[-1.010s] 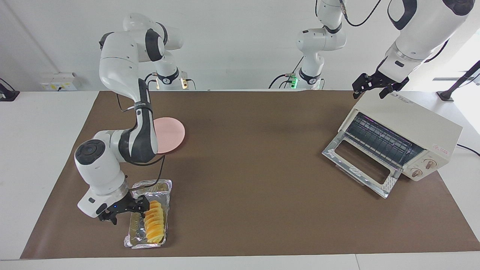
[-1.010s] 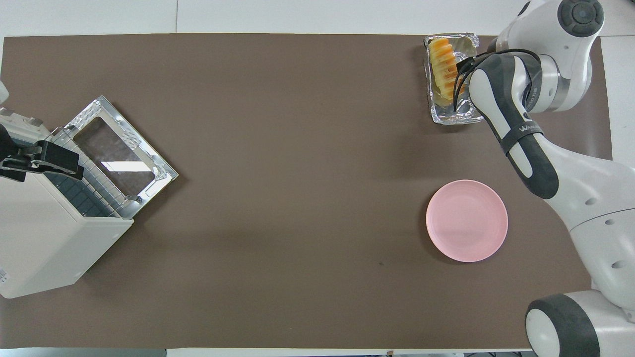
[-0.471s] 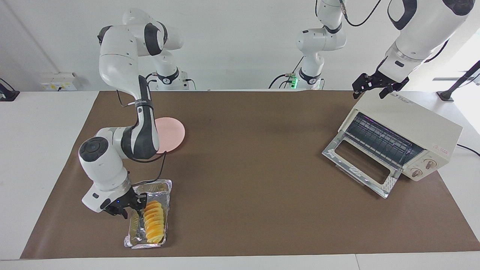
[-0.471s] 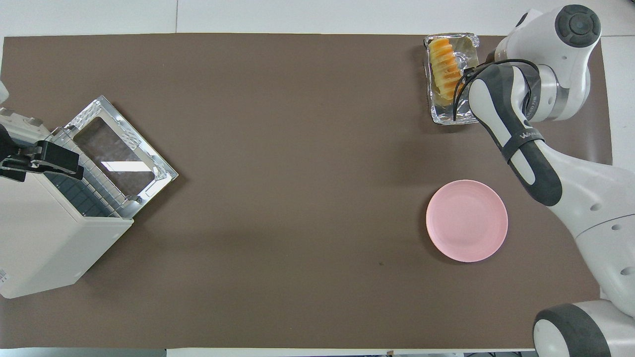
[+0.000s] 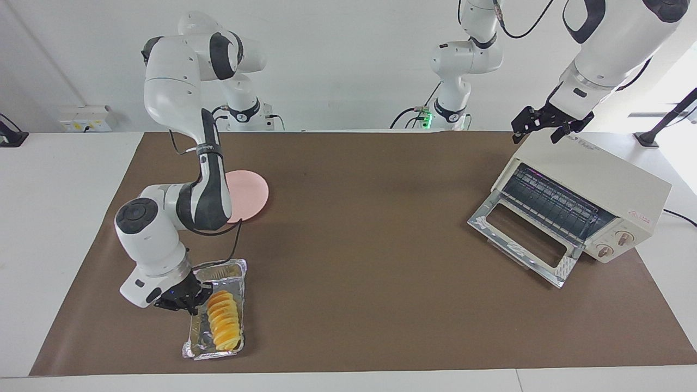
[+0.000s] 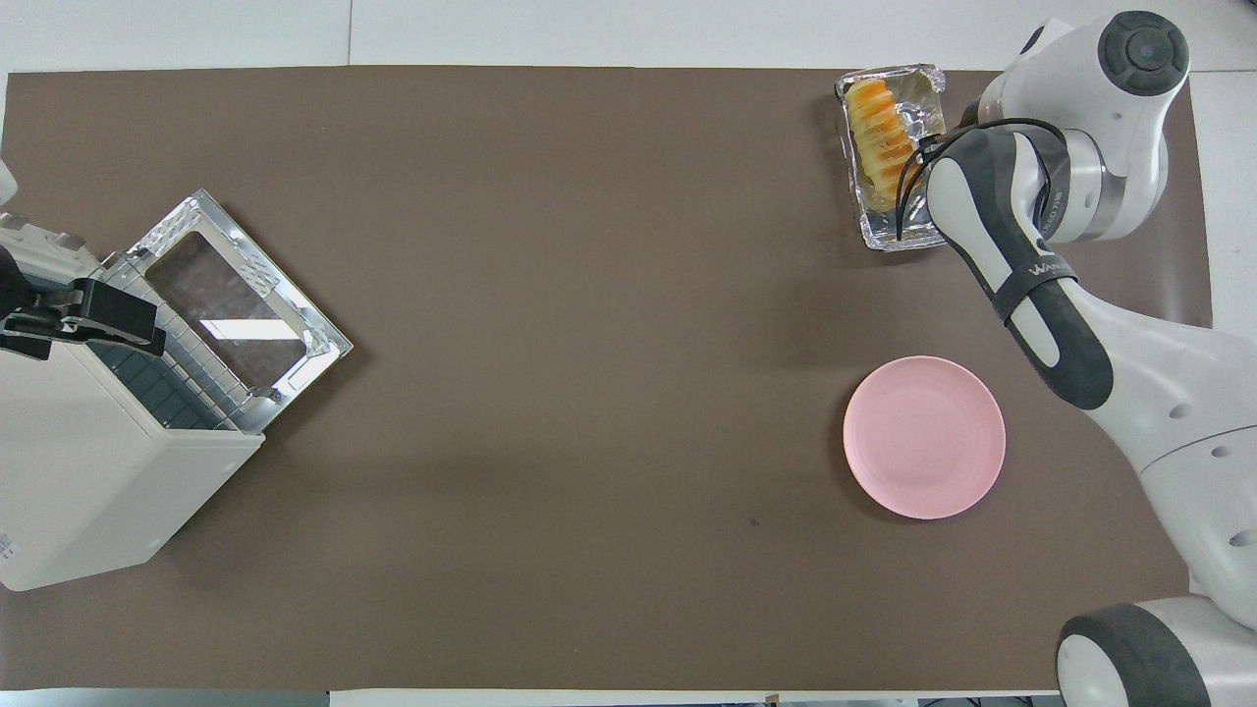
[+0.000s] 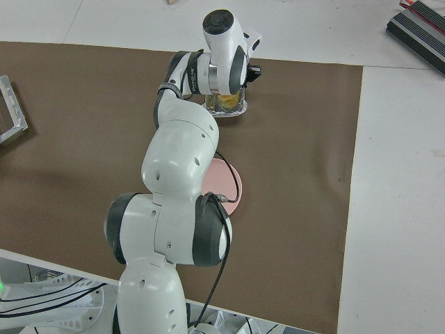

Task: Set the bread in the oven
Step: 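Release the bread and grasp the foil tray rim with the right gripper, then slide the foil tray toward the oven with the right gripper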

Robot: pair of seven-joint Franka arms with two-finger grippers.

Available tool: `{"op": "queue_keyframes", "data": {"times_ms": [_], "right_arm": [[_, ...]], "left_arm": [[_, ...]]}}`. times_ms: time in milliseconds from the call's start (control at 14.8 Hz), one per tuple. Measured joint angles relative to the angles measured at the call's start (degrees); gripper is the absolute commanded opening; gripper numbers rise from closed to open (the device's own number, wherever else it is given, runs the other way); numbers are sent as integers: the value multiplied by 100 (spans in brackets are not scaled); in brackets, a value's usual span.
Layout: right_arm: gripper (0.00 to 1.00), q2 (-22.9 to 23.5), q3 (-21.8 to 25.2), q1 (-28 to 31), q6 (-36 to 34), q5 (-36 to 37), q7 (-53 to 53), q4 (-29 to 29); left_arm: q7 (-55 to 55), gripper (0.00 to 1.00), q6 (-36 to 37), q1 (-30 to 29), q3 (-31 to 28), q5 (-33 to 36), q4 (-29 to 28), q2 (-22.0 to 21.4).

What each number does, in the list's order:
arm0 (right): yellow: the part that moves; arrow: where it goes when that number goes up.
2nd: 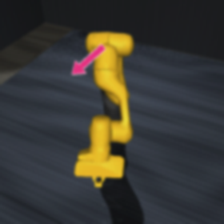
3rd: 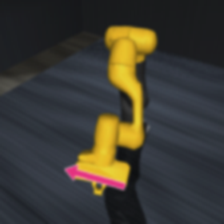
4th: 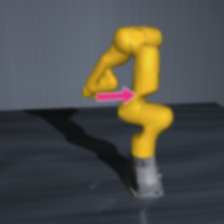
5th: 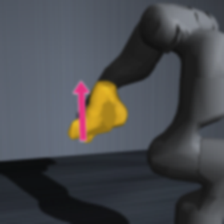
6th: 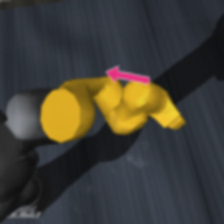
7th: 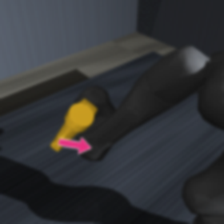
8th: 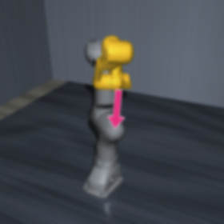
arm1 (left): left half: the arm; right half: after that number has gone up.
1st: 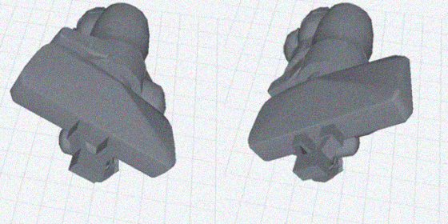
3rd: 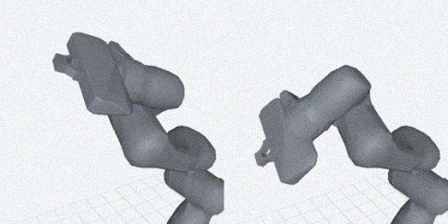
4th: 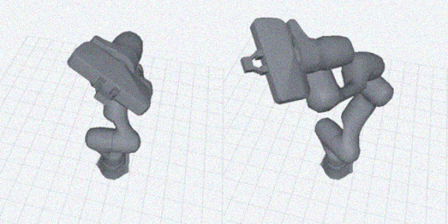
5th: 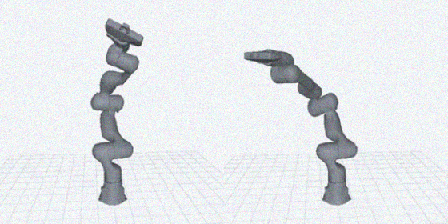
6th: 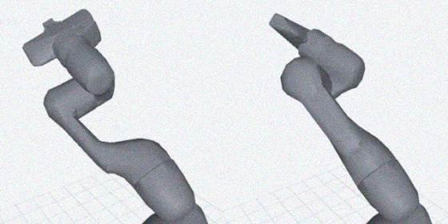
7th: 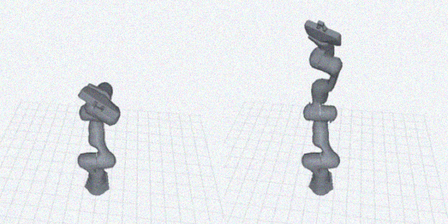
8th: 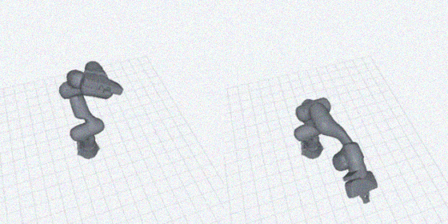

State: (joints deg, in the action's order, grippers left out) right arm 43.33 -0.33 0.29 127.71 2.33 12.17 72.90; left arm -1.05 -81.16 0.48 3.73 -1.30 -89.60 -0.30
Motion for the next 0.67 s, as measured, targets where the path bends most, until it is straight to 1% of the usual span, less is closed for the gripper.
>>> {"op": "queue_keyframes", "data": {"times_ms": [67, 202, 269, 404, 539, 673], "right_arm": [[0, -15, -7, -1, -58, 0, 0, -4], [0, -133, -29, -27, -496, -11, 0, -37], [0, -220, -41, -53, -835, -78, -3, -114], [0, -387, -61, -148, -1655, -360, -98, -449], [0, -546, -86, -404, -2387, -516, -696, -788], [0, -729, -126, -852, -2685, -588, -1594, -925]], "left_arm": [[0, 100, 0, 0, 0, 0, 0, 0], [0, 100, 0, 0, 0, 0, 0, 0], [0, 100, 0, 0, 0, 0, 0, 0], [0, 100, 0, 0, 0, 0, 0, 0], [0, 100, 0, 0, 0, 0, 0, 0], [0, 100, 0, 0, 0, 0, 0, 0]]}}
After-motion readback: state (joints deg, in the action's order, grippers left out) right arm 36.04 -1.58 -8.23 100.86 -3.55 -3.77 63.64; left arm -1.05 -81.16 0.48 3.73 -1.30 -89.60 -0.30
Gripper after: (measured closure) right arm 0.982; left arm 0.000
